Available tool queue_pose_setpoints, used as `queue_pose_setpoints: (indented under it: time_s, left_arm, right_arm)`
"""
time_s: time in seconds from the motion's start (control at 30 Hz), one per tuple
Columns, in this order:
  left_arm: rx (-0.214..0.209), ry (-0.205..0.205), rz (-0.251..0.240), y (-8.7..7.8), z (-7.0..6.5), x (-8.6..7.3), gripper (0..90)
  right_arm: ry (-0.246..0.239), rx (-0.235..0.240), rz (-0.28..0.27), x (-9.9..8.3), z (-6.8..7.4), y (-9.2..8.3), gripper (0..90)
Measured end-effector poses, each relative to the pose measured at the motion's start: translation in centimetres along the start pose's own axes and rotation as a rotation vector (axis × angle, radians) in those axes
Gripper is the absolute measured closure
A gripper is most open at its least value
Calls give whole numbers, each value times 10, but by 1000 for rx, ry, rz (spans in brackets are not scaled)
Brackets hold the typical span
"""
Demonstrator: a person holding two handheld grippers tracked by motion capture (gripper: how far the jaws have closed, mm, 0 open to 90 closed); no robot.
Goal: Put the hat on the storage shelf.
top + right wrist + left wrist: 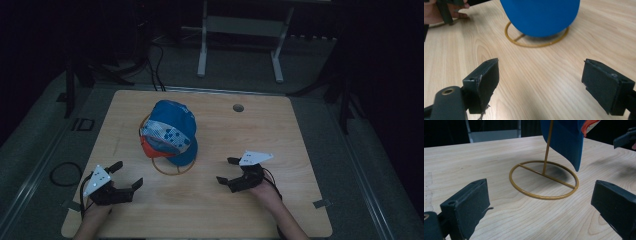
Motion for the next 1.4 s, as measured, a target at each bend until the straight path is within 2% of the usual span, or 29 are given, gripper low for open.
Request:
queue_pose_setpoints:
  time_s: [0.23, 0.5, 0.63, 0.7, 0.73, 0.8, 1.4]
  left_arm:
    - [3, 10, 4, 0, 0, 0, 21]
    - [0, 3, 3, 0, 0, -1, 22]
    - [-5, 5, 11, 2, -1, -2, 22]
    - [-6, 4, 11, 2, -1, -2, 21]
    - [-6, 5, 9, 2, -1, -2, 22]
    - [-6, 5, 10, 2, -1, -2, 22]
    - [4, 3, 0, -3, -1, -3, 22]
  right_arm:
    - [18, -21, 23, -16, -7, -9, 143]
    - [41, -47, 34, -31, -15, -20, 143]
    - [54, -83, 49, -41, -22, -30, 142]
    - [54, -83, 49, -41, -22, -30, 142]
    - [66, -103, 53, -47, -27, -37, 142]
    - [71, -112, 58, -50, -30, -40, 142]
    - [145, -225, 13, -66, -65, -79, 140]
Point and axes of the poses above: each handheld gripper's, and its own axes: y roughly forward along the jaws, x roughly out of its top, z roughly to its left, the point moved 3 cm from there along y, roughly forward along the jaws, and after that the axes turned 3 degrees about y, right-handed, at the moved point
